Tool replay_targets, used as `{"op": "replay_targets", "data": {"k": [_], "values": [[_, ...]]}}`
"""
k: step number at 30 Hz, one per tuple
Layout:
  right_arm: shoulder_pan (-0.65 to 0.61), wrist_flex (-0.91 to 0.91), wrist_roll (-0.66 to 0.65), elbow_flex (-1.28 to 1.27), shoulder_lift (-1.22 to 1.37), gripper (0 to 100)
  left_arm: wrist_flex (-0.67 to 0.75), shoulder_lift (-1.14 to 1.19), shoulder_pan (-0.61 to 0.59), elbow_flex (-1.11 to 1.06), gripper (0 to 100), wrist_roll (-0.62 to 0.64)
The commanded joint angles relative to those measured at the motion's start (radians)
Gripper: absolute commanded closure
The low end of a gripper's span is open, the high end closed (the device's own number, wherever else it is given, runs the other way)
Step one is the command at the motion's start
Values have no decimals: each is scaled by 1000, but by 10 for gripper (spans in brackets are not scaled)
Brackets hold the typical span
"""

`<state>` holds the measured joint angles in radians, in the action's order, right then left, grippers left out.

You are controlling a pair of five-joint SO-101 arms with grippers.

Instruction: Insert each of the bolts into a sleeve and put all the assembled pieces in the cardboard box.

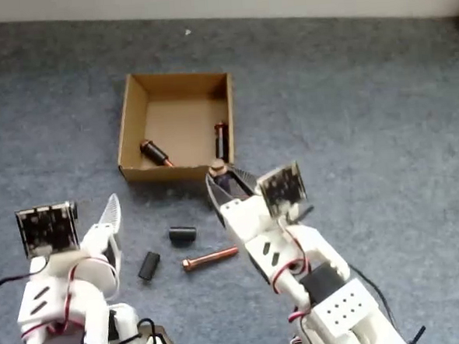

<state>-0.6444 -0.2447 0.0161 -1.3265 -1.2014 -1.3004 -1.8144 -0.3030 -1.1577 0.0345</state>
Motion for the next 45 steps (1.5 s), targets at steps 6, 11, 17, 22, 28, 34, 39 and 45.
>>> {"op": "replay_targets", "data": {"k": [6, 11, 17, 22, 28, 34, 39, 45], "values": [[16, -1, 6, 544, 532, 993, 167, 5, -101, -337, 772, -15], [18, 1, 9, 800, 863, 993, 187, 5, -97, -406, 772, -51], [47, -2, 6, 1070, 1204, 988, 183, 5, -101, -410, 772, -55], [91, -28, 5, 1234, 1372, 870, 187, 5, -101, -424, 772, -55], [88, -252, 5, 1296, 1330, 775, 187, 5, -101, -424, 772, -55], [88, -495, 5, 1297, 1127, 775, 187, 5, -107, -417, 772, -55], [67, -719, 5, 1181, 975, 775, 207, 5, -196, -406, 772, -52], [-30, -814, -20, 928, 832, 775, 209, 5, -232, -403, 772, -51]]}}
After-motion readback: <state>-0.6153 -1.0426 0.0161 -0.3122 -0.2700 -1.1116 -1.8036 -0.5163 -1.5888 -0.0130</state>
